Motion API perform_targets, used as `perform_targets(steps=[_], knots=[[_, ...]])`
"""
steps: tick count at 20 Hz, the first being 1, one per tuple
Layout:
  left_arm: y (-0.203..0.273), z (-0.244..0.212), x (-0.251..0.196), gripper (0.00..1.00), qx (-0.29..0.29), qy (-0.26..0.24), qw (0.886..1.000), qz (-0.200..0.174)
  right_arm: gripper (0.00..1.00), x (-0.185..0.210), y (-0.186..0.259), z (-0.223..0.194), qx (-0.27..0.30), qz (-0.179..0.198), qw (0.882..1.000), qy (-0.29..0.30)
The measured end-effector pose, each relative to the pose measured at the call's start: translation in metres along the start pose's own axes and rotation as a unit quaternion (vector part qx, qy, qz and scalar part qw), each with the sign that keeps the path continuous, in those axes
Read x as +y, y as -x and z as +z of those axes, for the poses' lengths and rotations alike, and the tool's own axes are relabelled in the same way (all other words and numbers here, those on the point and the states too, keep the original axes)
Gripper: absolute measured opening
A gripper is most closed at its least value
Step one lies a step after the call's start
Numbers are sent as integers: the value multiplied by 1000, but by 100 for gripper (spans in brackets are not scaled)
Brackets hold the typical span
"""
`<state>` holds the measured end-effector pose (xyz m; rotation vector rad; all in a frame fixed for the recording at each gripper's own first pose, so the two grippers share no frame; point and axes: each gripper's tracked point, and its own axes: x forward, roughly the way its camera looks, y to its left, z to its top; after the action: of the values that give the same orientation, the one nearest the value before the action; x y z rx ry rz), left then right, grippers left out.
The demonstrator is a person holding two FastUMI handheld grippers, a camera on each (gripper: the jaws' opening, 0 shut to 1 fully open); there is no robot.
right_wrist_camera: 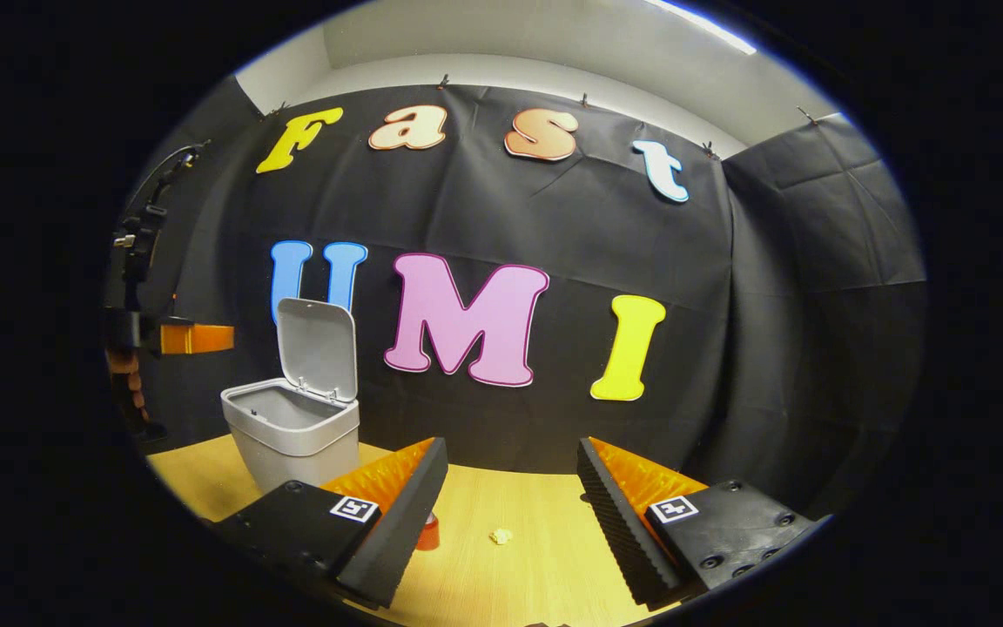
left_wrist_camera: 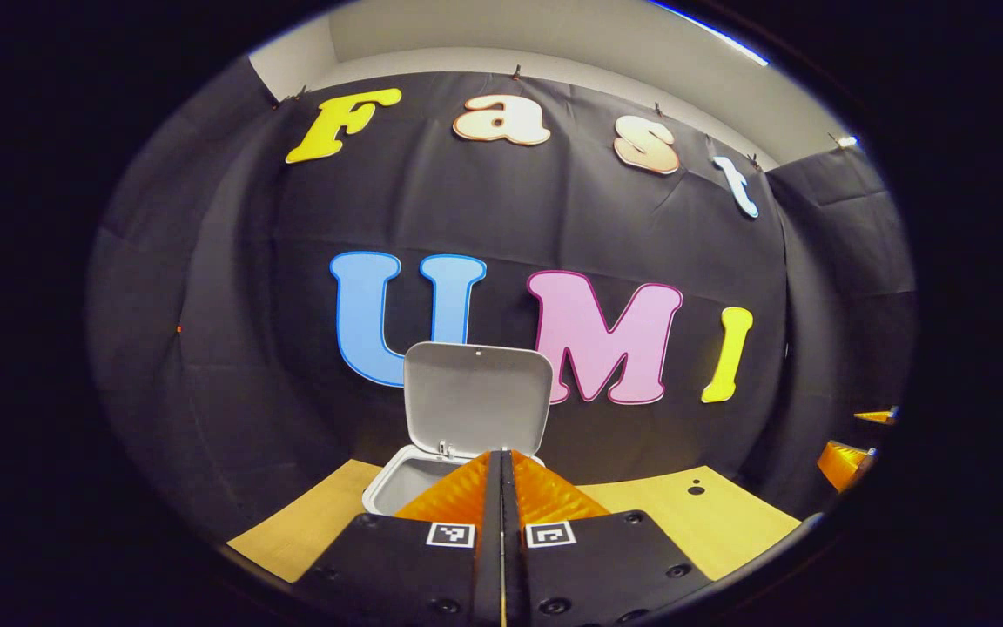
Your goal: Press the lid of the desktop garbage bin to open it, pick up the crumpled paper on the desktop and throw it into the bin, then pick up the pop can on the desktop and drop it into the bin, and finally close the garbage bin lid.
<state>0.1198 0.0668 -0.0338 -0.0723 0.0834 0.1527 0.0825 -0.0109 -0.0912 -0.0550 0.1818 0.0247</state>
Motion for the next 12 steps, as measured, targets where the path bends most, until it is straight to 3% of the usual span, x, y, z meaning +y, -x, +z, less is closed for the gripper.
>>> perform_targets(steps=[5, 7, 8, 11, 12], knots=[[39, -1, -3, 11, -21, 14, 1000, 5, 97, -7, 8, -1, 1, -9, 1000, 25], [49, -8, -9, 25, -16, 15, 1000, -8, 96, -17, 4, -6, 6, -21, 998, 54], [53, -11, -14, 44, -12, 13, 1000, -23, 96, -18, 3, -10, 12, -19, 998, 58], [66, -15, -20, 87, -18, 9, 999, -38, 96, -14, -10, -33, 50, -1, 998, 41], [70, -12, -21, 94, -24, 9, 999, -40, 96, -17, -17, -44, 64, -4, 997, 40]])
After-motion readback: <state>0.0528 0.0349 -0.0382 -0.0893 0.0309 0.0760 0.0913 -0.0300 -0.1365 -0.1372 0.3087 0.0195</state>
